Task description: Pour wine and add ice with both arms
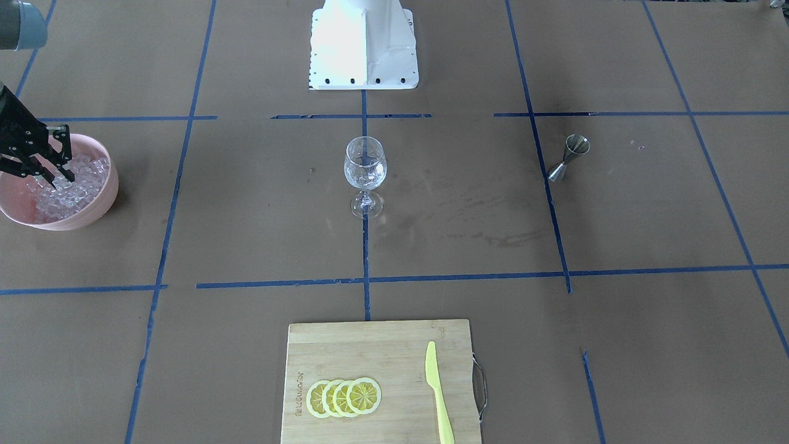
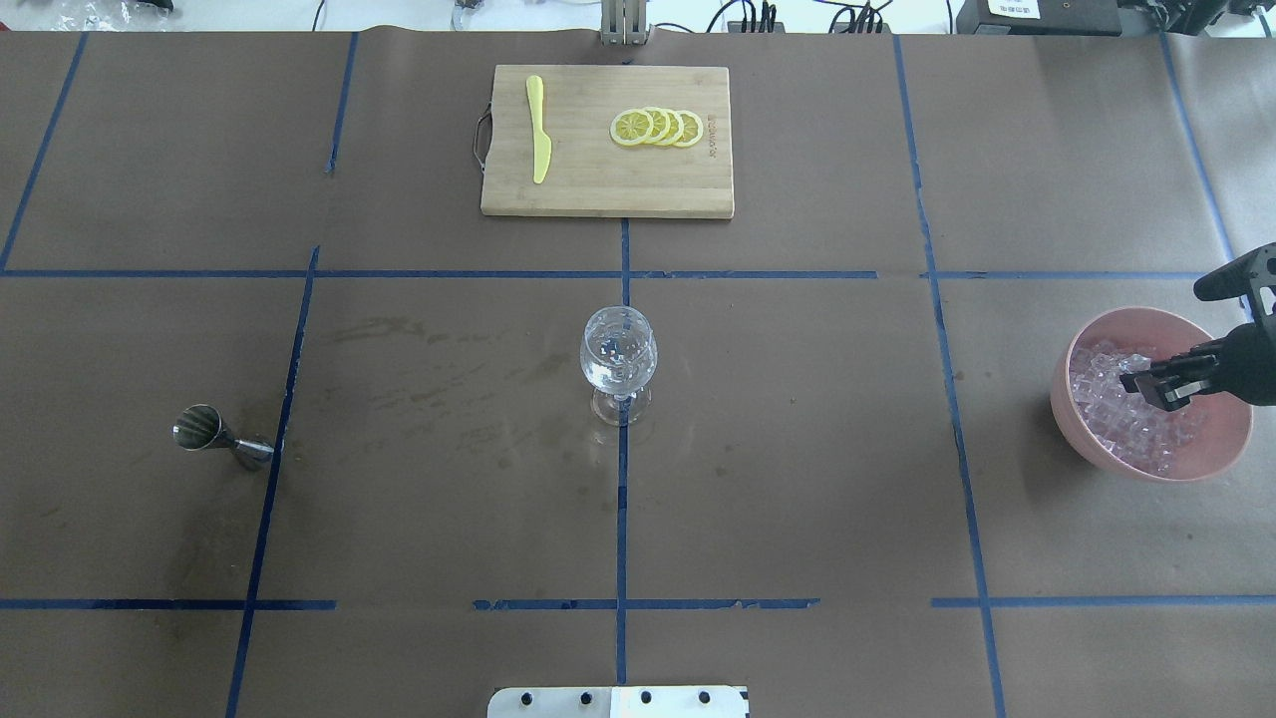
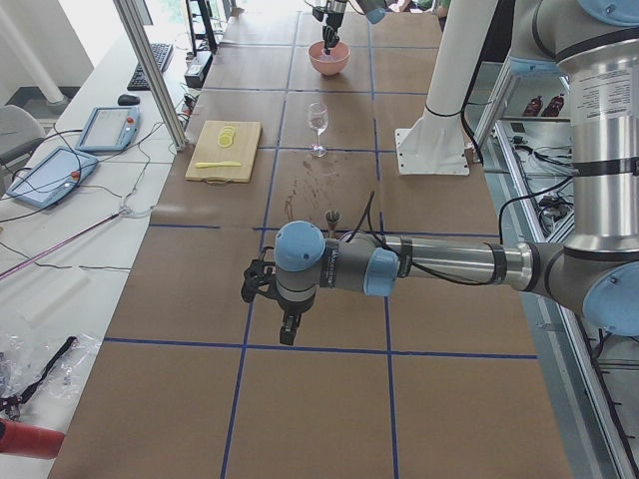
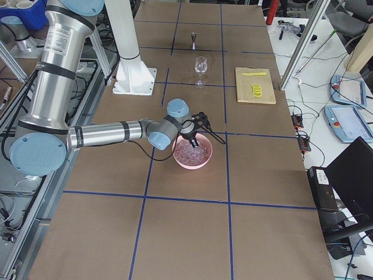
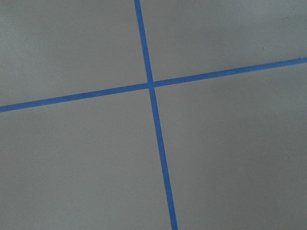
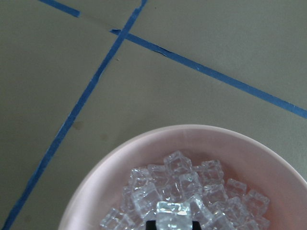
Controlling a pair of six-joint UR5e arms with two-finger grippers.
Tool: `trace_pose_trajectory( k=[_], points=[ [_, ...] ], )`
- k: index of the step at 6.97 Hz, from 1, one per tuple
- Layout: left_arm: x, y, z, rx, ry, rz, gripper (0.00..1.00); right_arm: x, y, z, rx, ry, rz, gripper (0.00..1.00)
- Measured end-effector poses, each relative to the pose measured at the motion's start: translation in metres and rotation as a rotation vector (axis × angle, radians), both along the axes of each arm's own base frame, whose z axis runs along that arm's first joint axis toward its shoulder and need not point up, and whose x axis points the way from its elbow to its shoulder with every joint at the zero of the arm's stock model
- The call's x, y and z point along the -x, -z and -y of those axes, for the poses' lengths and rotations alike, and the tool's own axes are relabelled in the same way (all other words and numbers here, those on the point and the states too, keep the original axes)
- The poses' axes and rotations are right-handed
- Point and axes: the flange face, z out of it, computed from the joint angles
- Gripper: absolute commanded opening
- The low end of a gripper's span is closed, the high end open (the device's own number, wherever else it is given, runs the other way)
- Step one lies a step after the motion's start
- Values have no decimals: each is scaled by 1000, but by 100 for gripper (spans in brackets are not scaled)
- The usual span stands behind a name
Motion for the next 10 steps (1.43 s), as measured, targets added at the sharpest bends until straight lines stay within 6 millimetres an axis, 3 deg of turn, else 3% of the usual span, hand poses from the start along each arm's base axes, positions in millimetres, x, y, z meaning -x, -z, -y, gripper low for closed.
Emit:
trace_pose_trajectory(
  k=[1,3,5,6,8,10],
  points=[
    [0,0,0,0,0,0,100,3,38,7,-12,2,28,0],
    [0,0,0,0,1,0,100,20,141,29,12,-2,51,0],
    [0,0,0,0,1,0,100,56,234,47,94,-44,97,0],
    [0,1,0,-1,2,0,100,87,281,49,143,-75,109,0],
    [0,1,1,-2,1,0,100,167,365,29,208,-147,71,0],
    [0,1,1,-2,1,0,100,238,418,17,235,-191,34,0]
  ],
)
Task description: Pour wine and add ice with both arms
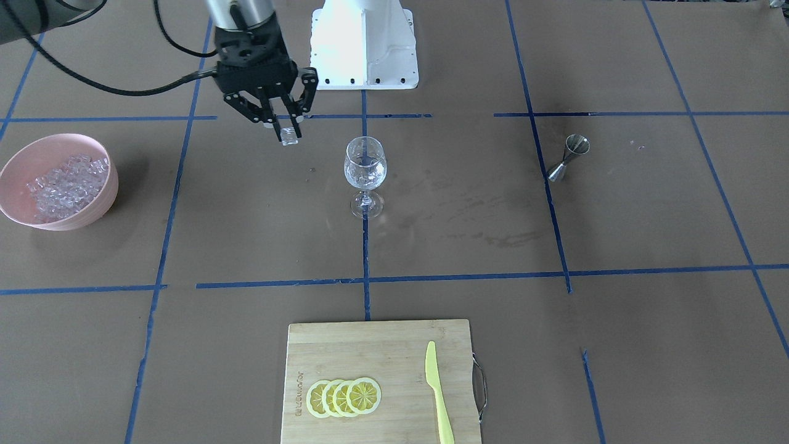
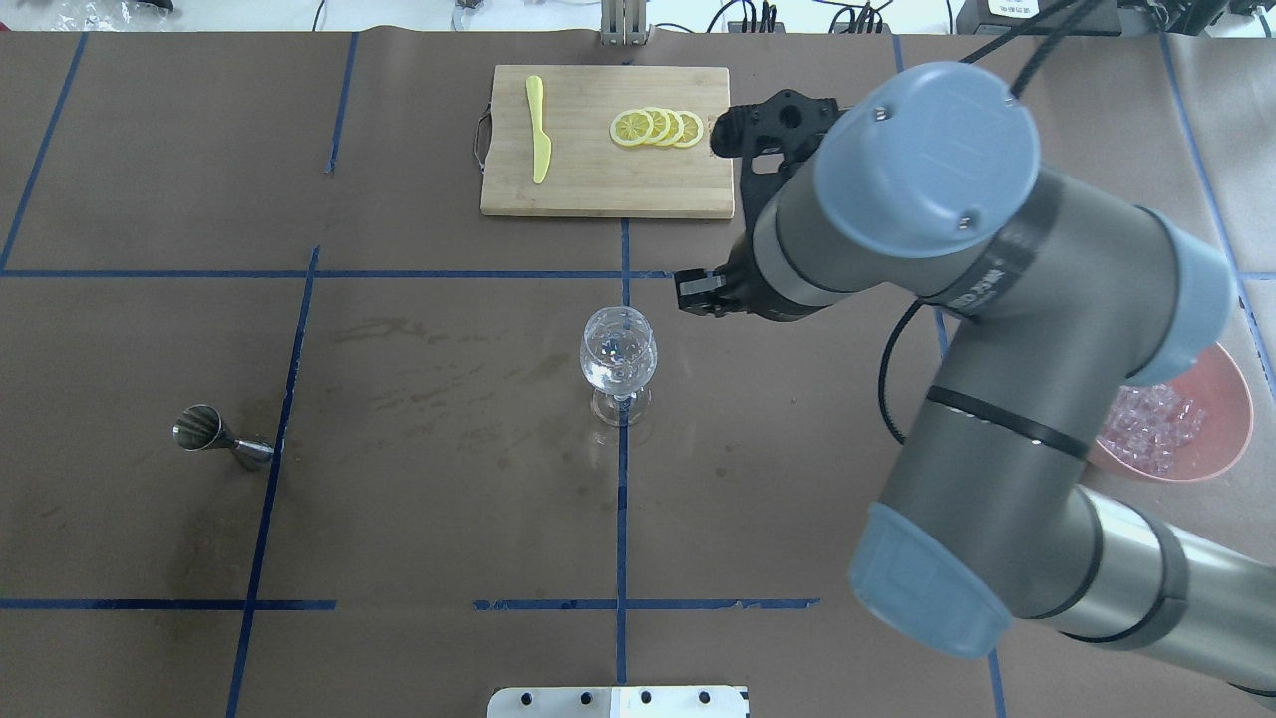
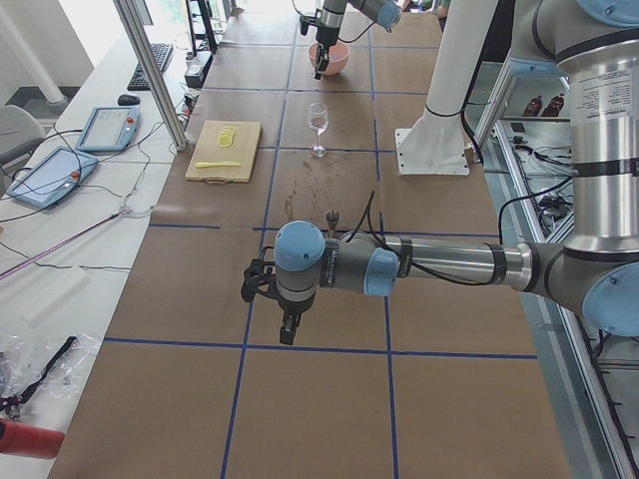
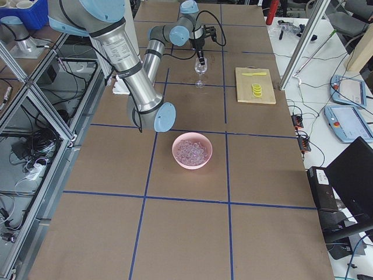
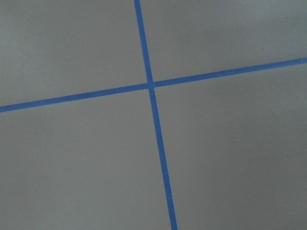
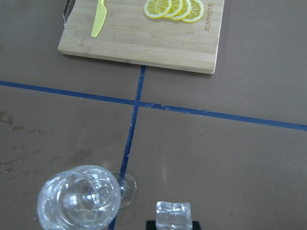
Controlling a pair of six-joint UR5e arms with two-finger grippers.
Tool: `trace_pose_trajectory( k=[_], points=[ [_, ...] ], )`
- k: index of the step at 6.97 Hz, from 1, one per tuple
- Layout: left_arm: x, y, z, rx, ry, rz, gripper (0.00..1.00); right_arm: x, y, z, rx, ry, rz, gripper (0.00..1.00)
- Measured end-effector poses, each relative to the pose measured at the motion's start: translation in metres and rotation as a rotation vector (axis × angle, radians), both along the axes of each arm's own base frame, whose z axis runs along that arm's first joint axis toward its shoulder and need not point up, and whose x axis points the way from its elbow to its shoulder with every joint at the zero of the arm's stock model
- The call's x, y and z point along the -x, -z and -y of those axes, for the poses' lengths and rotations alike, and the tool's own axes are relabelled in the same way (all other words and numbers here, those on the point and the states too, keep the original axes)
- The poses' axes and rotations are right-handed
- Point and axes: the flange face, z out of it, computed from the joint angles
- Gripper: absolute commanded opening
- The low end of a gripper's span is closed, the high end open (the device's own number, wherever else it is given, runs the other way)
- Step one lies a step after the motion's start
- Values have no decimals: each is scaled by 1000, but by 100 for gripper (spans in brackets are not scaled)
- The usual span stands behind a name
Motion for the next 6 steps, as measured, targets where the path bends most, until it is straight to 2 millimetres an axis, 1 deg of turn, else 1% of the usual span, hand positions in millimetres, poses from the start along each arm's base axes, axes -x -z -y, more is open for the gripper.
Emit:
trace_pose_trajectory(
  k=[1,2,4,5,6],
  points=[
    [0,0,0,0,0,0,100,29,14,-6,-4,-3,-20,0],
    [0,0,0,1,0,0,100,50,21,-12,-10,-3,-38,0],
    [0,-1,0,1,1,1,100,70,31,-16,-16,4,-49,0],
    [0,-1,0,2,1,1,100,78,37,-15,-14,5,-51,14],
    [0,-1,0,3,1,0,100,84,40,-14,-8,3,-55,52]
  ],
)
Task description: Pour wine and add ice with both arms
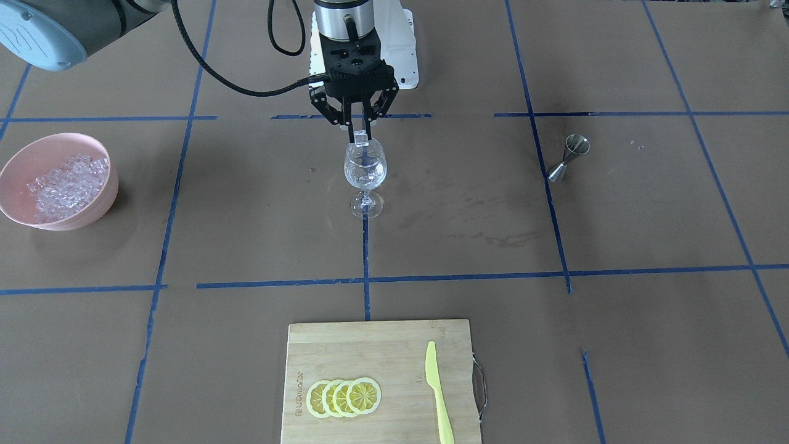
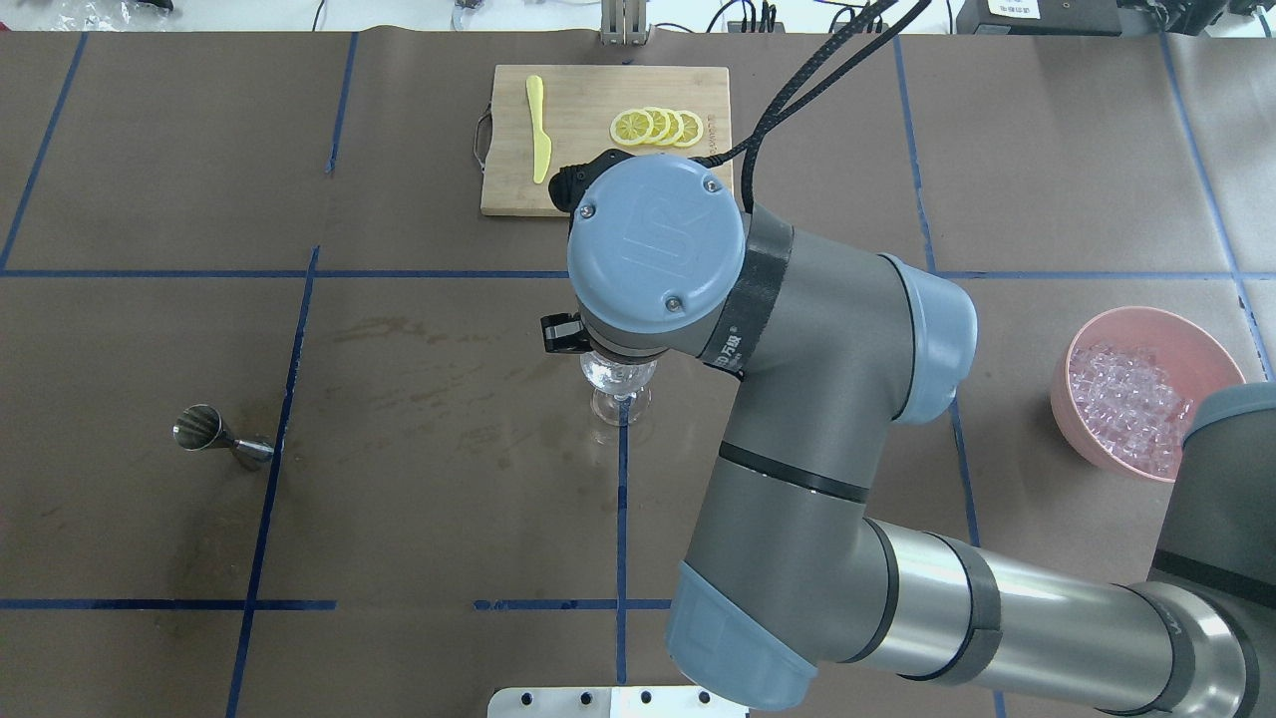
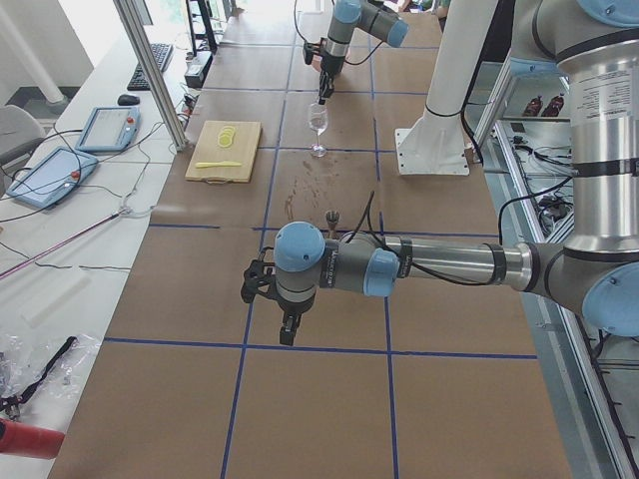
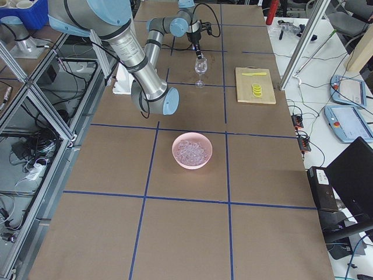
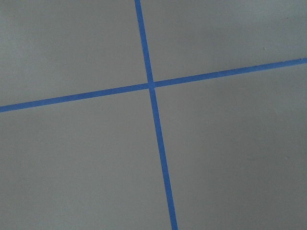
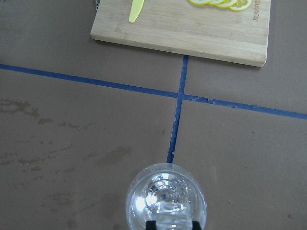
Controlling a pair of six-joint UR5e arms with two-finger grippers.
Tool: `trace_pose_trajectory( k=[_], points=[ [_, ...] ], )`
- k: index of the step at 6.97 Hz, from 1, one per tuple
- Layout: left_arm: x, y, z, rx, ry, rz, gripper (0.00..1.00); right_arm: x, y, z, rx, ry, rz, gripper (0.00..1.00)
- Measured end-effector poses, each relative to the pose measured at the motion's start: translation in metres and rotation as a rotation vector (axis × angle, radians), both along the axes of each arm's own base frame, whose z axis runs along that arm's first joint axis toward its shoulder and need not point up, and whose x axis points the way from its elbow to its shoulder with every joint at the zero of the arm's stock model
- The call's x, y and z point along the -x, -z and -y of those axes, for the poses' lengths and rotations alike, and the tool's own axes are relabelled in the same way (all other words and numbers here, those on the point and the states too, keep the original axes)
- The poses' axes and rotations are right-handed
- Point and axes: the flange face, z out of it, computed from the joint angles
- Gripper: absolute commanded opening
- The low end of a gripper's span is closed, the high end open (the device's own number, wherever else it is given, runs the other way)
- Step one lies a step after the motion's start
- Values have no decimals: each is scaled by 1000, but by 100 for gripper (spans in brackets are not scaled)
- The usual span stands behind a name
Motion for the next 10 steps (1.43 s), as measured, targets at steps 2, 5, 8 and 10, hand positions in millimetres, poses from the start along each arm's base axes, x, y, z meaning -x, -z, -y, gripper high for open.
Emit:
trace_pose_trajectory(
  k=[2,5,8,10],
  points=[
    [0,-1,0,1,0,0,100,5,-4,0,6,-6,-15,100],
    [0,0,-1,1,0,0,100,5,-2,-5,12,-7,-41,100],
    [0,0,-1,1,1,0,100,-4,-14,1,10,-2,-55,100],
    [0,0,-1,1,1,0,100,-54,-57,34,-12,47,-90,100]
  ],
)
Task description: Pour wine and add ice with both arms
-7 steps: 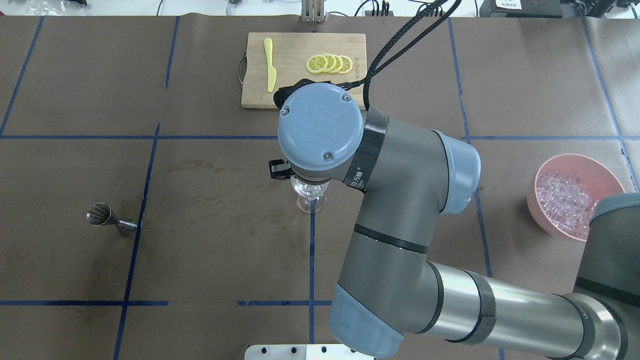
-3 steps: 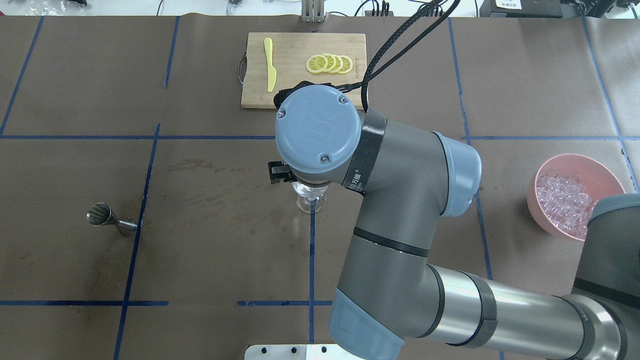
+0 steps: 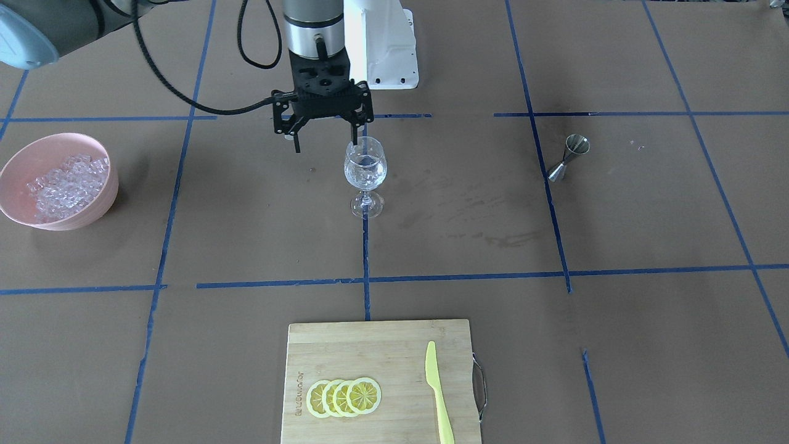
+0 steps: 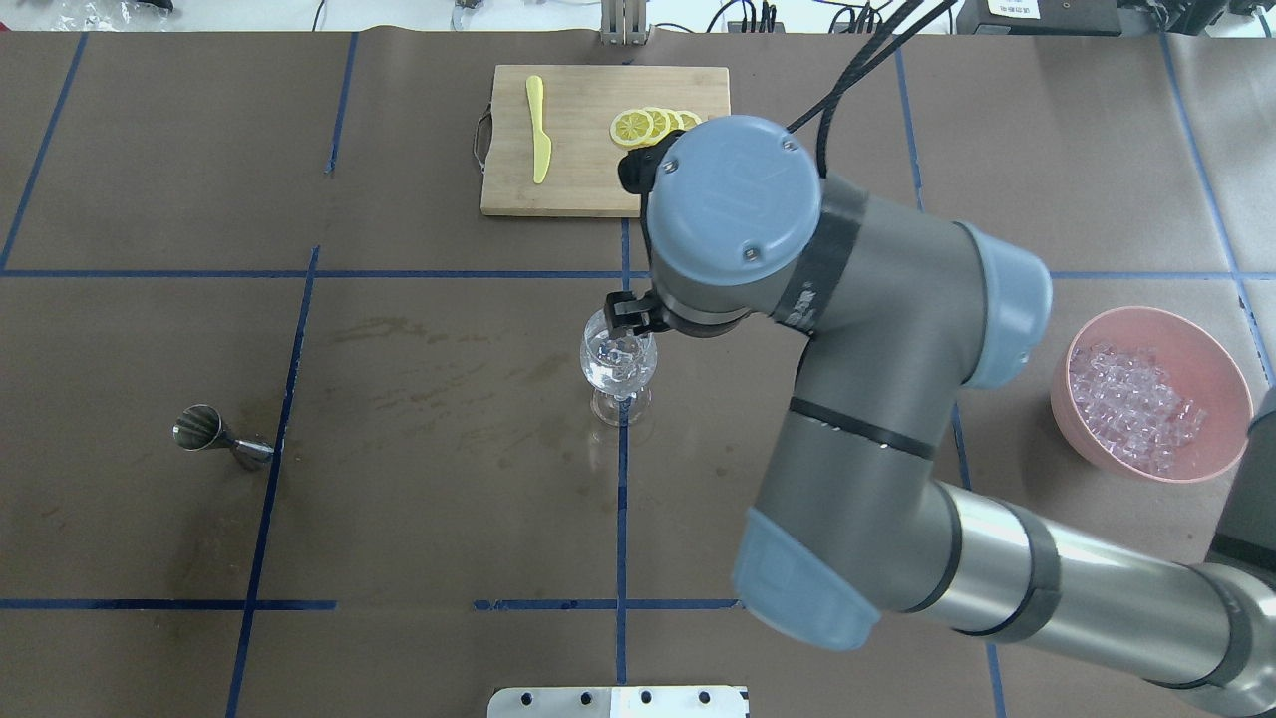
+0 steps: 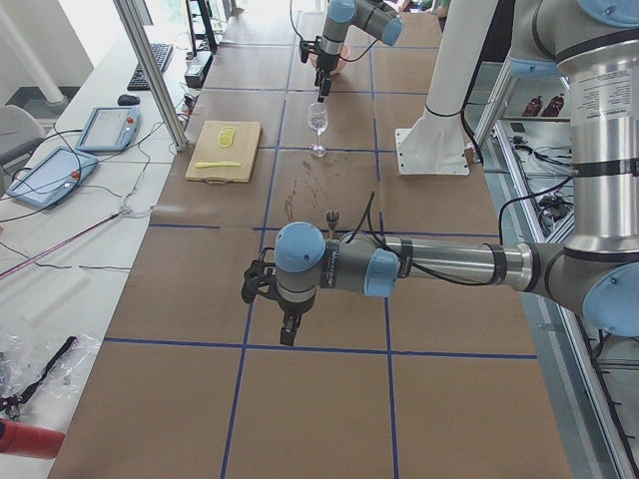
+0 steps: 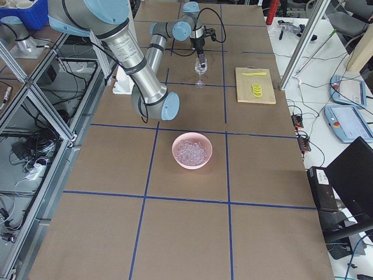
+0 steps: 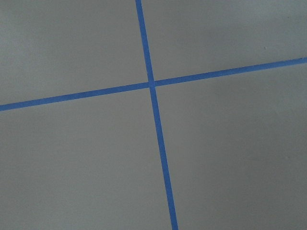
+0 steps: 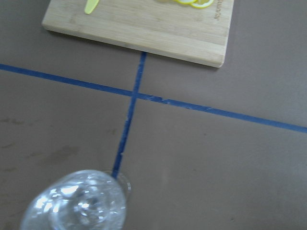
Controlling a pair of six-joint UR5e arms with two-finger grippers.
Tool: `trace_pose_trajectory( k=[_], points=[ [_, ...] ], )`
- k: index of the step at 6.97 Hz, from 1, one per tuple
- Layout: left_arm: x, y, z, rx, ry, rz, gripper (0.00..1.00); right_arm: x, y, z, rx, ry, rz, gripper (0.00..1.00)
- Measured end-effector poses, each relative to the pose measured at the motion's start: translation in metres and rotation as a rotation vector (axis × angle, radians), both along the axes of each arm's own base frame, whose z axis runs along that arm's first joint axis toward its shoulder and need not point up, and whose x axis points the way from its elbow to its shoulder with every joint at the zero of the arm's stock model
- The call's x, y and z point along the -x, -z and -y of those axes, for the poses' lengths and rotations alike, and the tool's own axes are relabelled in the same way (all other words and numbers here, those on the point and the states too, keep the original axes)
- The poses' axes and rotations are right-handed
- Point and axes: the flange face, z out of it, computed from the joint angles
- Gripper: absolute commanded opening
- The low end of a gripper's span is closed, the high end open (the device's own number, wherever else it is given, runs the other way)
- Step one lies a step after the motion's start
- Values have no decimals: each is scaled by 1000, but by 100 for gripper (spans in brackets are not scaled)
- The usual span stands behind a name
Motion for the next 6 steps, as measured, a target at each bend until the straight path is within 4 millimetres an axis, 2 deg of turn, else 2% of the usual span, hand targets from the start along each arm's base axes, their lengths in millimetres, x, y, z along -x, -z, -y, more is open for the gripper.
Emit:
trace_pose_trajectory(
  k=[1,2,3,5,6],
  points=[
    [0,0,0,0,0,0,100,-36,-33,16,-33,39,-35,100],
    [0,0,0,0,0,0,100,-71,-79,32,-60,76,-63,100],
    [0,0,0,0,-1,0,100,-109,-134,46,-79,116,-63,100],
    [-1,1,1,-1,-1,0,100,-206,-242,63,-75,187,-72,100],
    [0,1,1,-2,-1,1,100,-258,-292,65,-38,186,-101,100]
  ],
)
